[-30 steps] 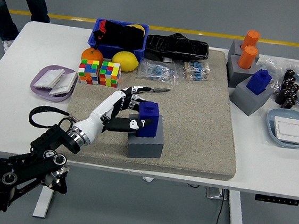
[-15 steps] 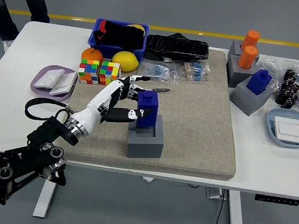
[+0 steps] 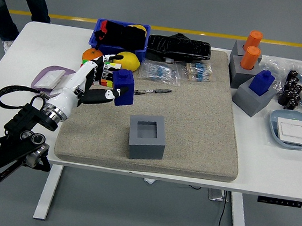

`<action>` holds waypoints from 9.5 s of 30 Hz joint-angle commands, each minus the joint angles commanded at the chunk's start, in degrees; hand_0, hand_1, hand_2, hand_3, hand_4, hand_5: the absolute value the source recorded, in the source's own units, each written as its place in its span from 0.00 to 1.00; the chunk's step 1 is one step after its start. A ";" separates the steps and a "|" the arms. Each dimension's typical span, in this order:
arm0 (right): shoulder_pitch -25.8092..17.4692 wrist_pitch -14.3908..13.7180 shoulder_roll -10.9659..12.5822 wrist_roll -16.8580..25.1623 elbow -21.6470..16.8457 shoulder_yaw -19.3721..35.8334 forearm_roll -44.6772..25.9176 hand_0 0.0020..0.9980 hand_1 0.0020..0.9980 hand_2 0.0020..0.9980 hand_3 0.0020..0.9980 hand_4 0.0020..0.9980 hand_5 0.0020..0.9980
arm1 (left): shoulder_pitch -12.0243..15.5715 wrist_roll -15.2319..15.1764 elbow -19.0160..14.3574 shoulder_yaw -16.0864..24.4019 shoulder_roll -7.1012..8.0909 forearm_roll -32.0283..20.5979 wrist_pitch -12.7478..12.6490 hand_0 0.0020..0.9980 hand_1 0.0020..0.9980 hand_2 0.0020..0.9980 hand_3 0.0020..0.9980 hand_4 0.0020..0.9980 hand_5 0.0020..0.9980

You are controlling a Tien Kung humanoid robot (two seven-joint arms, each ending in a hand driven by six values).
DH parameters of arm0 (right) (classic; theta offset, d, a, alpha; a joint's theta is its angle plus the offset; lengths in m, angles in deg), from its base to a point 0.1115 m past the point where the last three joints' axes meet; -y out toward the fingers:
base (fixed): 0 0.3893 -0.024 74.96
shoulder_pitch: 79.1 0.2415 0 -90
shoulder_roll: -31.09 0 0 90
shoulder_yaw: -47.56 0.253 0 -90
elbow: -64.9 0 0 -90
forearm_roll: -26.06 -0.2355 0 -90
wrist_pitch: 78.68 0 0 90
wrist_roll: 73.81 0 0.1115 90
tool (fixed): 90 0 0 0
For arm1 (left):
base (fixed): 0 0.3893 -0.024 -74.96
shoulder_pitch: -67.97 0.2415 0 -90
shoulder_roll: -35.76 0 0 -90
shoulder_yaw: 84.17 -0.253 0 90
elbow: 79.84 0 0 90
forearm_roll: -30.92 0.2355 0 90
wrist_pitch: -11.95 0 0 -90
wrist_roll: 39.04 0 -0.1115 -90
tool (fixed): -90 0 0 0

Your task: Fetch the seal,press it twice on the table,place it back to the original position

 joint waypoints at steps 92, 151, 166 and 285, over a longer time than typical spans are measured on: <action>-0.04 0.45 -0.47 0.44 -0.57 0.29 -0.59 0.79 0.69 0.66 0.62 0.81 0.46 | 9.94 -6.00 13.15 0.58 -1.94 -2.79 -0.71 0.55 0.50 0.42 0.80 0.69 0.00; 0.06 0.57 -0.16 0.43 -0.41 -0.05 -0.59 0.79 0.69 0.66 0.62 0.81 0.46 | -2.14 -1.04 -4.64 -6.88 -0.56 0.25 -0.89 0.55 0.51 0.43 0.81 0.68 0.00; 0.13 0.67 -0.21 0.45 -0.33 -0.32 -0.73 0.79 0.69 0.66 0.62 0.81 0.46 | -8.68 -0.68 -1.68 -15.62 -1.58 -1.37 -1.18 0.55 0.51 0.43 0.81 0.68 0.00; 0.62 0.76 0.01 0.75 -0.32 -0.30 -0.71 0.80 0.69 0.66 0.62 0.81 0.46 | -16.64 -1.35 6.89 -25.72 -1.84 -6.53 2.55 0.77 0.80 0.77 0.84 0.93 0.00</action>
